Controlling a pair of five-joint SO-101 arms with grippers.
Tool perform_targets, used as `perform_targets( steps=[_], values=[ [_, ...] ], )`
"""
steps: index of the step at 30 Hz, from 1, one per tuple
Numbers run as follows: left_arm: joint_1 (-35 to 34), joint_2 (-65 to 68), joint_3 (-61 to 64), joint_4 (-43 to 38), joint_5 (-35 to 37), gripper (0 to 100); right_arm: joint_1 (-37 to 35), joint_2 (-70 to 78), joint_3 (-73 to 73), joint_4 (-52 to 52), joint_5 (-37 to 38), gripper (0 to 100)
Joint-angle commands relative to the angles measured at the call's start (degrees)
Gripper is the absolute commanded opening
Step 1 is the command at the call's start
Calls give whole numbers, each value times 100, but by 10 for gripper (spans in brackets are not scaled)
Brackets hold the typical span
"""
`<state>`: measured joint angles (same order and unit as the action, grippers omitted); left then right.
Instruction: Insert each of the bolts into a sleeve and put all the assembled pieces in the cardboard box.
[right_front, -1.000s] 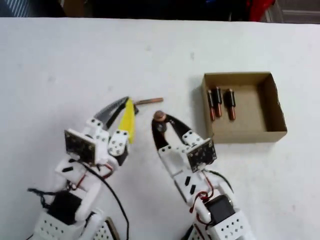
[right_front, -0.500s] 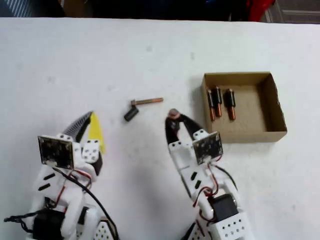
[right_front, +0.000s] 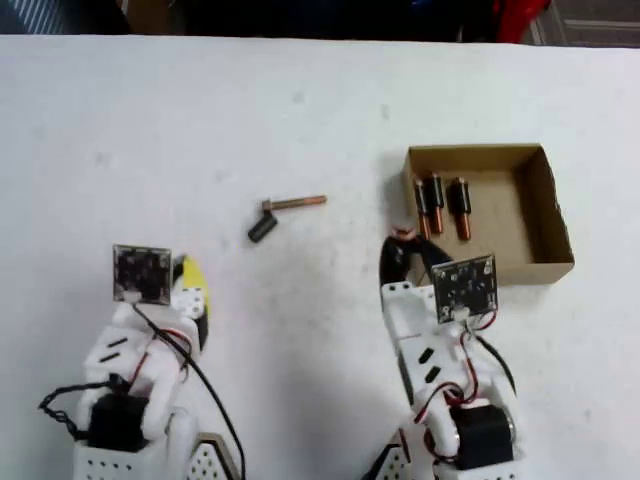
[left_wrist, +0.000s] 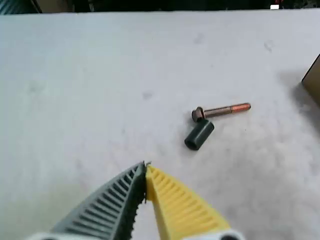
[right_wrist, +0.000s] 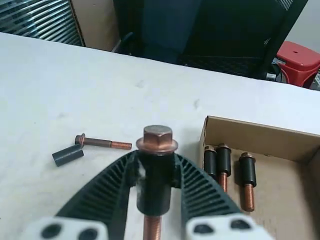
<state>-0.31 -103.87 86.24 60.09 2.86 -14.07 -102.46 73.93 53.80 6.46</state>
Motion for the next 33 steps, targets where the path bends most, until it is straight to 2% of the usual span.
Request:
perform_targets(
  steps=[1,8,13,18,25,33],
  values=[
    [-31,-40,202,44,-18,24,48,215,-659,233,290,17],
    [-31,-40,703,105,-35,24,593,1956,-1407,127,290,17],
    [-31,-40,695,642,-53,24,1068,3451,-1934,-382,712,17],
    [-31,-40,756,1055,-53,24,1473,5024,-2470,-857,774,17],
    [-400,-40,941,1055,-62,24,1851,7178,-3631,-1191,774,17],
    [-426,-31,1081,1055,-62,24,2290,9429,-5415,-1156,782,17]
  ],
)
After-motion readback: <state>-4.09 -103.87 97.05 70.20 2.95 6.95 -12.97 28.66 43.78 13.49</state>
